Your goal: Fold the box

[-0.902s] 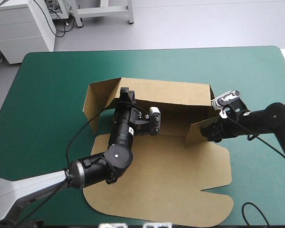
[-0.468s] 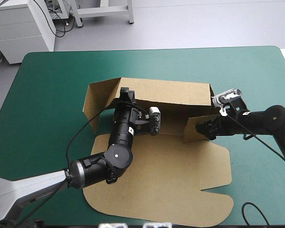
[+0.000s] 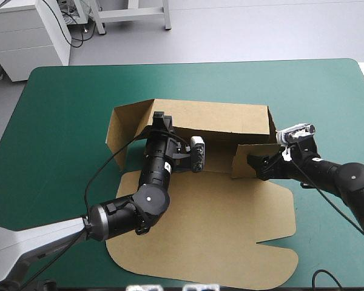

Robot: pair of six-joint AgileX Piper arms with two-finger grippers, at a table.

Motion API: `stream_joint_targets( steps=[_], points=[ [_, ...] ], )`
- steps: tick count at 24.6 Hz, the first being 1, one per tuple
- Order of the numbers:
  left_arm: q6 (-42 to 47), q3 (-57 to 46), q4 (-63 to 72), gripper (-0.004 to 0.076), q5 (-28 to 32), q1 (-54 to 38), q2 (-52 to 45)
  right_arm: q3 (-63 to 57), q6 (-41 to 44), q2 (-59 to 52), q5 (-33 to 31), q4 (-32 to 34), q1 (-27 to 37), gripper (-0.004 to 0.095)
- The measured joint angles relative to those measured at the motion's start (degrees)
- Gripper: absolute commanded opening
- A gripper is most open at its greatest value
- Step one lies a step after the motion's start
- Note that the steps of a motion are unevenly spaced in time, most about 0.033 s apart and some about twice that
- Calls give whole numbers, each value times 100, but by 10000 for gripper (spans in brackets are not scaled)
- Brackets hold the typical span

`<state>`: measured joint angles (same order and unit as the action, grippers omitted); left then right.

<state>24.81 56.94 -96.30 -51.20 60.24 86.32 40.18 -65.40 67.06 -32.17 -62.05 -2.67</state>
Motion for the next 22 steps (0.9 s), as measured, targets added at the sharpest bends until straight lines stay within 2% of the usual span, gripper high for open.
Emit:
stream_joint_targets(
  steps=[4, 10, 14, 16, 18, 19, 20, 21, 22],
  points=[
    [0, 0, 0, -8, 5, 0, 0, -161, -73, -52, 530, -27, -436, 737],
    [0, 0, 0, -8, 12, 0, 0, -254, -61, -52, 1884, -170, -1319, 737],
    [0, 0, 0, -8, 12, 0, 0, -263, 113, -52, 2427, -246, -1506, 716],
    [0, 0, 0, -8, 30, 0, 0, -263, 131, 8, 2578, -400, -1512, 567],
    [0, 0, 0, -8, 71, 0, 0, -263, 143, 92, 2704, -556, -1532, 376],
    [0, 0, 0, -8, 69, 0, 0, -263, 143, 133, 2774, -625, -1537, 186],
    [0, 0, 0, -8, 72, 0, 0, -263, 143, 199, 2879, -685, -1550, 68],
    [0, 0, 0, -8, 77, 0, 0, -263, 143, 233, 2925, -712, -1550, -21],
    [0, 0, 0, -8, 77, 0, 0, -263, 135, 246, 2970, -732, -1550, -7]
  ],
)
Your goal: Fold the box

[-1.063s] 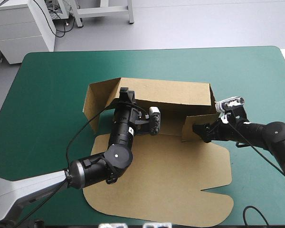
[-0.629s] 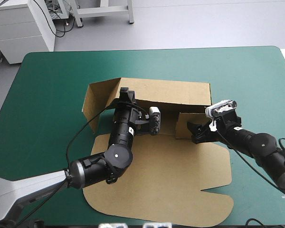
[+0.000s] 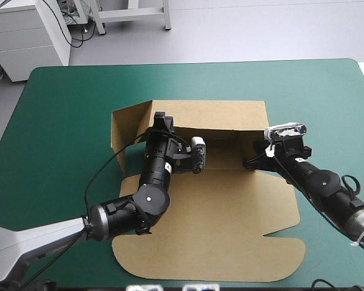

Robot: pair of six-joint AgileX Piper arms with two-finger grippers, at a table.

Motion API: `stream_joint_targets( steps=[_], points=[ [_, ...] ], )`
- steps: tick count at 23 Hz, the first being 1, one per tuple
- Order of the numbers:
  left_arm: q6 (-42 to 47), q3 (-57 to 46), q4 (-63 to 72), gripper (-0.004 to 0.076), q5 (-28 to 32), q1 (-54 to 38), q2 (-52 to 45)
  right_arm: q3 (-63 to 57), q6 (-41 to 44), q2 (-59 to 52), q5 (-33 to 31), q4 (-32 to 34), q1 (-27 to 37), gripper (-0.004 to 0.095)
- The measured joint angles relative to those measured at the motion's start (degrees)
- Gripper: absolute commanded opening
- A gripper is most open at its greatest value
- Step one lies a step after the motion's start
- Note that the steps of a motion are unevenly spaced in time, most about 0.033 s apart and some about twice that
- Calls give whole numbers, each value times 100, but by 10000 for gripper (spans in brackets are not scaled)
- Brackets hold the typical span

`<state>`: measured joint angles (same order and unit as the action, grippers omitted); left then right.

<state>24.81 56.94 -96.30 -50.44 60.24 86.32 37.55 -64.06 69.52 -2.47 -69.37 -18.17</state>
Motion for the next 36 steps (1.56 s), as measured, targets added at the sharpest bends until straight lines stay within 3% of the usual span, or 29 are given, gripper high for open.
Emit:
stream_joint_targets(
  steps=[10, 14, 17, 18, 27, 36],
  points=[
    [0, 0, -17, 12, 6, 0, 0, -5, -61, 66, 116, -13, 0, -19],
    [4, 0, -17, 193, 11, 0, 0, 12, -36, 102, 116, -13, 0, -19],
    [6, 0, -23, 421, 6, 0, 0, 67, -133, 113, 116, -13, 0, -19],
    [11, 0, -29, 445, 6, 0, 0, 112, -192, 120, 150, -13, -11, -19],
    [29, 0, -29, 450, 6, 20, 0, 639, -206, 797, 354, -6, -11, -18],
    [29, 0, -29, 445, -303, 722, 0, 1477, -185, 1568, 592, -12, -11, -18]
  ],
)
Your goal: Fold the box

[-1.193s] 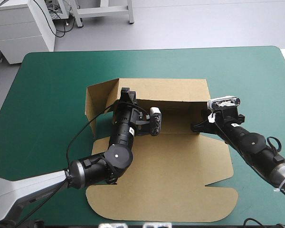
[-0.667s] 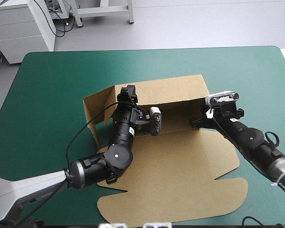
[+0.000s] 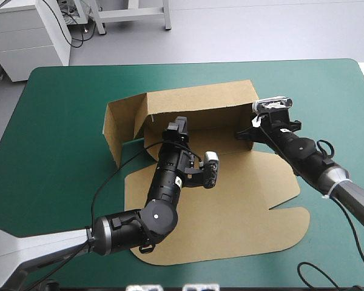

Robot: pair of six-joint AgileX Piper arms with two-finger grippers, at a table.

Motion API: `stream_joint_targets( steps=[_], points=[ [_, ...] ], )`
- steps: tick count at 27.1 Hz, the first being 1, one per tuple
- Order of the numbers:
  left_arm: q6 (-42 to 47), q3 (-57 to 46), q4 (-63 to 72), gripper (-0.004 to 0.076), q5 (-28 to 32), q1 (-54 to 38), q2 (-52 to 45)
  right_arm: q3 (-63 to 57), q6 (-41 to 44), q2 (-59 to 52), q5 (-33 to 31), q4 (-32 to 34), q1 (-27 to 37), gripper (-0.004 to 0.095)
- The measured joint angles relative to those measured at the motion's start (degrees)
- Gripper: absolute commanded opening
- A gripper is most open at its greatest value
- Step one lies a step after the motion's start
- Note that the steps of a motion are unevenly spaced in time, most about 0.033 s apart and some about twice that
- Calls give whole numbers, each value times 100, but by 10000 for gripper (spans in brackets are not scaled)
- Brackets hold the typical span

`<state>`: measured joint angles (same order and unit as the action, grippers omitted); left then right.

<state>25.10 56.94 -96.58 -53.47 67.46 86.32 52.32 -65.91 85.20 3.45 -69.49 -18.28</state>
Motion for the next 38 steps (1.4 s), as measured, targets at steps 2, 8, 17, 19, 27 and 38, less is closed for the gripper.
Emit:
stream_joint_targets(
  steps=[2, 8, 17, 19, 27, 38],
  points=[
    [0, 0, 0, 396, -138, 48, 0, 86, 11, 27, 30, 0, 0, -18],
    [-120, 8, 5, 16, -798, 123, 0, 121, 87, 48, 6, -47, 0, -18],
    [-518, 1123, 2785, 16, 536, -638, -1162, 121, 87, 131, -14, -53, 0, -18],
    [-710, 1345, 3527, 16, 828, -1172, -1592, 121, 87, 131, -14, -57, 0, -18],
    [-3704, 1433, 8051, 16, 998, -4511, -2554, 121, 87, 131, -14, -67, 0, -18],
    [-6292, 1031, 13686, 16, 344, -8987, -2565, 121, 87, 131, -9, -71, 0, -18]
  ],
)
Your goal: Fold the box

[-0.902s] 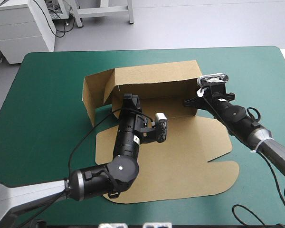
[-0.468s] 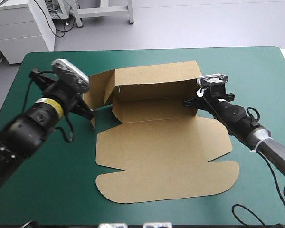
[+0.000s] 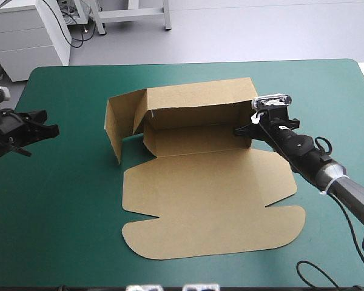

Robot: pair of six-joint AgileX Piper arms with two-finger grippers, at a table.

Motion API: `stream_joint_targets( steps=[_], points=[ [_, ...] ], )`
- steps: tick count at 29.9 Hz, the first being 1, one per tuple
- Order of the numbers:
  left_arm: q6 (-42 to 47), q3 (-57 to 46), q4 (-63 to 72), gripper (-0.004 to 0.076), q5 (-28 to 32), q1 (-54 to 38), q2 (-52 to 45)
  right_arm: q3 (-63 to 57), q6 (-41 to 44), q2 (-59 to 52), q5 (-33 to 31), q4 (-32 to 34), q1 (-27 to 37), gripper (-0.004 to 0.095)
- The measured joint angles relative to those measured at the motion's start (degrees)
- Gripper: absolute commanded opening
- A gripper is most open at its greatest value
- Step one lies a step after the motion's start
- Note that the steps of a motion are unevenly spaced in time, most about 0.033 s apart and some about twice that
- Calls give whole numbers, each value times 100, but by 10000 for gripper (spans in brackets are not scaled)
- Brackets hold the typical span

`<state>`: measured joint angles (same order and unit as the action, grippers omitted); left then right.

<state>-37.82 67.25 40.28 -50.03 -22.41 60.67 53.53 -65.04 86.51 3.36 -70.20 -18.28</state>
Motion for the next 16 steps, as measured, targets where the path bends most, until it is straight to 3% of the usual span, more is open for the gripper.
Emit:
stream_joint_targets(
  steps=[8, 13, 16],
  points=[
    [-677, -582, 1238, 16, -84, -313, 0, 0, 21, 4, -110, -154, 118, -18],
    [-776, -594, 1349, 16, -106, -313, 0, 18, 265, 4, -935, -166, 664, -7],
    [-803, -594, 1378, 16, -106, -313, 0, 83, 677, 4, -1242, 303, 878, -7]
  ],
)
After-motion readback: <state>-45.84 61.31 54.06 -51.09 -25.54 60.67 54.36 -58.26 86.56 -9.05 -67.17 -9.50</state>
